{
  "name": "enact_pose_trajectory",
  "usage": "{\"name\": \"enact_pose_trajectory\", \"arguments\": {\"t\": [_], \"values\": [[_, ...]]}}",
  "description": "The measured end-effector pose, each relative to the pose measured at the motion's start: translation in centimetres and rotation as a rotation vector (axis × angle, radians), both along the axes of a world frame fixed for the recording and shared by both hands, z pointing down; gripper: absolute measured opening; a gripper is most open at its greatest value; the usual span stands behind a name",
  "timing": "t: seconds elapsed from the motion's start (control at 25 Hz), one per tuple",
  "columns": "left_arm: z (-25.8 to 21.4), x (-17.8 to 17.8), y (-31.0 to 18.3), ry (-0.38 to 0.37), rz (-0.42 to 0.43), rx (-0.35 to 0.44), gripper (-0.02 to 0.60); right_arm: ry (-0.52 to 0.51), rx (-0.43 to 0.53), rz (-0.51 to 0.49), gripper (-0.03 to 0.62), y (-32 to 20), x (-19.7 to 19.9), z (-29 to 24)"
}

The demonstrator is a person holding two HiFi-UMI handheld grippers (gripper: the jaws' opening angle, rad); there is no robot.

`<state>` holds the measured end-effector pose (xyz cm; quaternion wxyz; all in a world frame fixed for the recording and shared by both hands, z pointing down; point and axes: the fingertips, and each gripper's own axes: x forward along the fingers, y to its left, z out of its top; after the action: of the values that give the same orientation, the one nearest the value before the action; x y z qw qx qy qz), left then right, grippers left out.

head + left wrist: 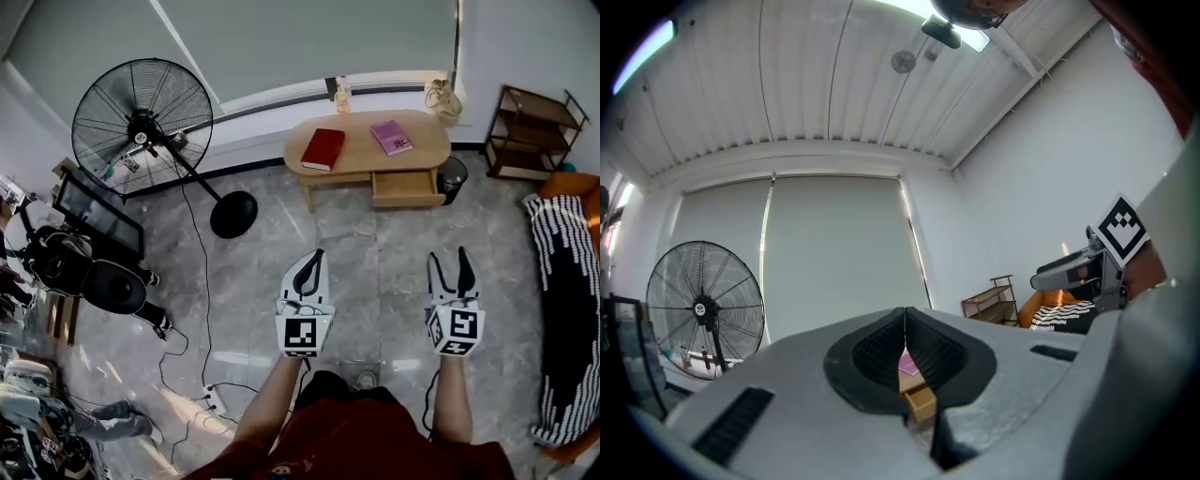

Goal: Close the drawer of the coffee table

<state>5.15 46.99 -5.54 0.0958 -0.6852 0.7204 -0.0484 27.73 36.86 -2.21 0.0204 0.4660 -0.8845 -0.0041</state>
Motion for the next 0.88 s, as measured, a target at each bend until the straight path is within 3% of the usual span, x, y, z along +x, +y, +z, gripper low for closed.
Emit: {"name": "enact_pose_trajectory", "arguments": {"t": [0.28, 0.6, 0.88], "values": [[0.6, -1.3, -2.2, 0.006, 0.019, 0.010, 0.008, 0.012, 0.000, 0.012, 0.247, -1.6, -1.1, 0.9], [0.9, -4.6, -8.9, 0.019, 0.068, 0.041, 0.008, 0.045, 0.015, 0.047, 0.247, -6.9, -4.2, 0.7], [0.5, -11.9, -15.7, 0.038, 0.081, 0.034, 0.008, 0.077, 0.018, 0.046, 0.247, -13.5, -11.8, -0.6]]}}
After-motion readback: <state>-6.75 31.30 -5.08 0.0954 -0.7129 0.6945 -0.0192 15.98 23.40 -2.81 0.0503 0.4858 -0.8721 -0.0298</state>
